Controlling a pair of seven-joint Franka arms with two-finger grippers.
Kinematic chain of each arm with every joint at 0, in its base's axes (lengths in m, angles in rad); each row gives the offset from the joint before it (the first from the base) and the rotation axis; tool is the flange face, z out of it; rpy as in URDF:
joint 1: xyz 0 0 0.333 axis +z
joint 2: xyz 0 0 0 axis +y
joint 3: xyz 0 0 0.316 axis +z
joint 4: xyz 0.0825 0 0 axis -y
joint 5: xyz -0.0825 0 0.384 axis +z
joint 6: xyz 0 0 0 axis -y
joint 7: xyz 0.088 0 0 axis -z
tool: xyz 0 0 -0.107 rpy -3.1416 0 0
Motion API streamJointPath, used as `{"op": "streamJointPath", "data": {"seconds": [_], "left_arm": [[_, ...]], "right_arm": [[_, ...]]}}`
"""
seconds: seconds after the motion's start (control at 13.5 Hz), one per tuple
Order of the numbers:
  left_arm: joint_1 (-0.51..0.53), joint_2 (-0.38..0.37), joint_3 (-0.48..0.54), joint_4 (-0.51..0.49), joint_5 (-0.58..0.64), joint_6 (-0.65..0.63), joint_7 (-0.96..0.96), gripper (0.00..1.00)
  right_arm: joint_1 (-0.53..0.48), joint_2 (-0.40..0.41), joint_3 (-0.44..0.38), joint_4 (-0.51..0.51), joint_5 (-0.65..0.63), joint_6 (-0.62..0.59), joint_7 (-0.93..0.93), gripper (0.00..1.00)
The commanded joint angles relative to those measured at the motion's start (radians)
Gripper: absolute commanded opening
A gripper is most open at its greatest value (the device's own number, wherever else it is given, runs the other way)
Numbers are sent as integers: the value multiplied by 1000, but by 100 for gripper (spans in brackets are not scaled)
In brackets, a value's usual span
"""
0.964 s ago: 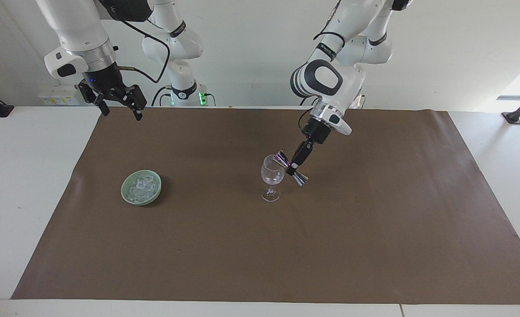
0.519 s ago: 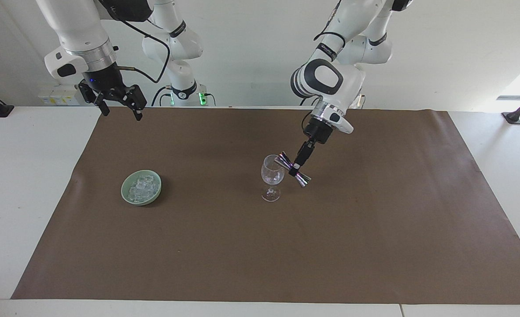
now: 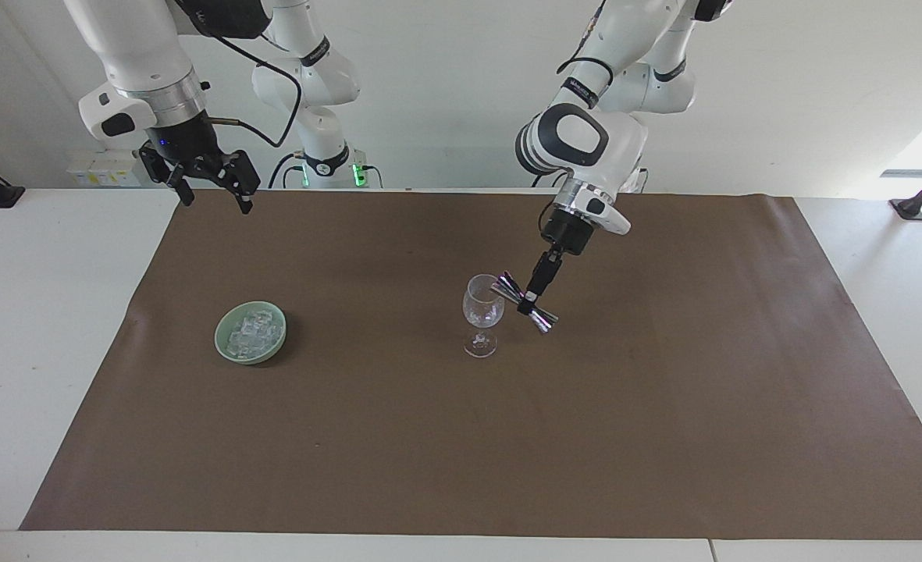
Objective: Pour wine and add ice with both arms
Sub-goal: 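Hold the jigger tilted over the wine glass with the left gripper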
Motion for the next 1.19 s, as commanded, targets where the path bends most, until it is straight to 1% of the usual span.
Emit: {"op": "streamJointPath", "data": {"seconds": [0.0, 0.15, 0.3, 0.96, 1.11], "left_arm": [[-25, 19, 8, 29, 34, 46, 7, 0], [-36, 19, 8, 31, 40, 57, 7, 0], [-39, 24, 6, 29, 77, 71, 9, 0], [-53, 25, 9, 31, 94, 78, 59, 0], [-55, 27, 8, 31, 114, 91, 65, 0]], "right_arm": [[2, -19, -4, -21, -4, -6, -26, 100], [2, -19, -4, -19, -4, -4, -26, 100], [2, -19, -4, -19, -4, -6, -26, 100], [2, -19, -4, -19, -4, -4, -25, 100], [2, -19, -4, -19, -4, -6, -26, 100]]}}
